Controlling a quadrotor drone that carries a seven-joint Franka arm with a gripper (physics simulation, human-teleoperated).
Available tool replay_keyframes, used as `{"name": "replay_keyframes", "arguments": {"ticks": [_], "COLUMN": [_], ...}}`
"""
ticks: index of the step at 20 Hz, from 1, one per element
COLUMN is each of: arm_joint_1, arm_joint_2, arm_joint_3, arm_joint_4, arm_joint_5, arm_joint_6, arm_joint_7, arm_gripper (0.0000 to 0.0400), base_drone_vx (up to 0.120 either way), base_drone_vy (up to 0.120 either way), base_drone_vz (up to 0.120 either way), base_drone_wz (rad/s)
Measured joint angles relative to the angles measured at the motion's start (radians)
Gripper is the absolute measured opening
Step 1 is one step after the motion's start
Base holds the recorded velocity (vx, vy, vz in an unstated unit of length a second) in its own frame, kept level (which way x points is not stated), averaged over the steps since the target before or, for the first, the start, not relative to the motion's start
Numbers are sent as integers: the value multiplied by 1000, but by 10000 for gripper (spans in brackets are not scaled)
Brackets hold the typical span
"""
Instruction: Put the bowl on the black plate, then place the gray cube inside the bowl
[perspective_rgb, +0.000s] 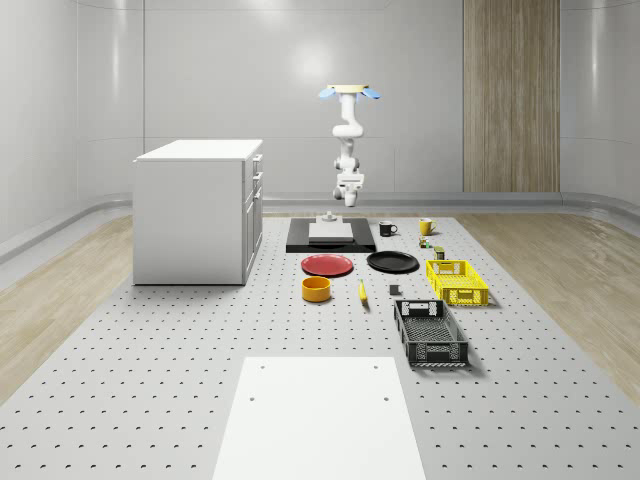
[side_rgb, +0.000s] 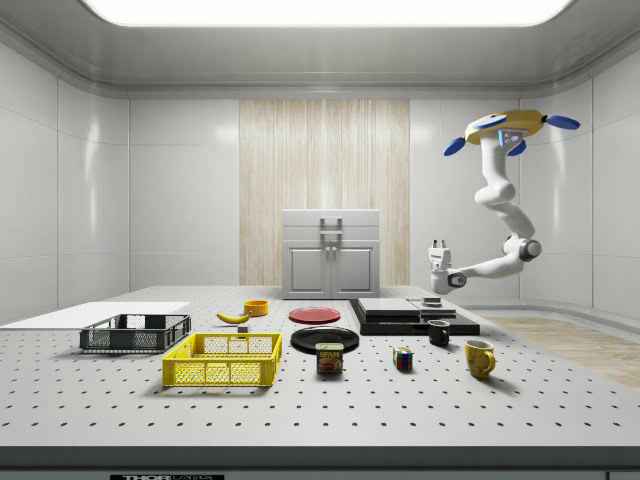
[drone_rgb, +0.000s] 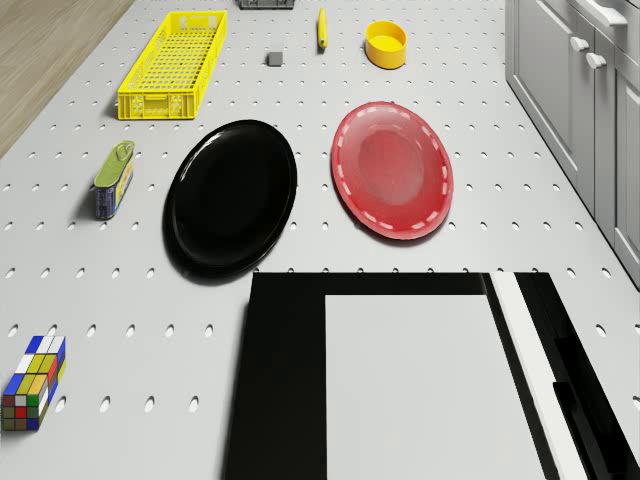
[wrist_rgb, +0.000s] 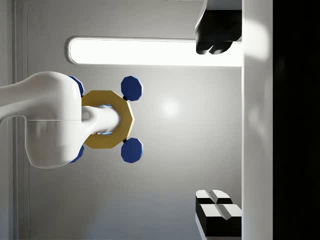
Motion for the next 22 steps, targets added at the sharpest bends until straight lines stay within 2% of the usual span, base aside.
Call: {"name": "replay_keyframes", "arguments": {"ticks": [12, 19, 22], "arm_joint_1": [-7, -23, -38], "arm_joint_2": [-6, -11, -15], "arm_joint_3": [20, 73, 123], "arm_joint_4": [-7, -14, -23], "arm_joint_5": [-28, -102, -172], "arm_joint_6": [9, 15, 19], "arm_joint_7": [3, 13, 23], "arm_gripper": [400, 400, 400], "base_drone_vx": [120, 120, 120], "base_drone_vy": [-120, -120, 0], "base_drone_vz": [0, 0, 0], "base_drone_wz": [0, 0, 0]}}
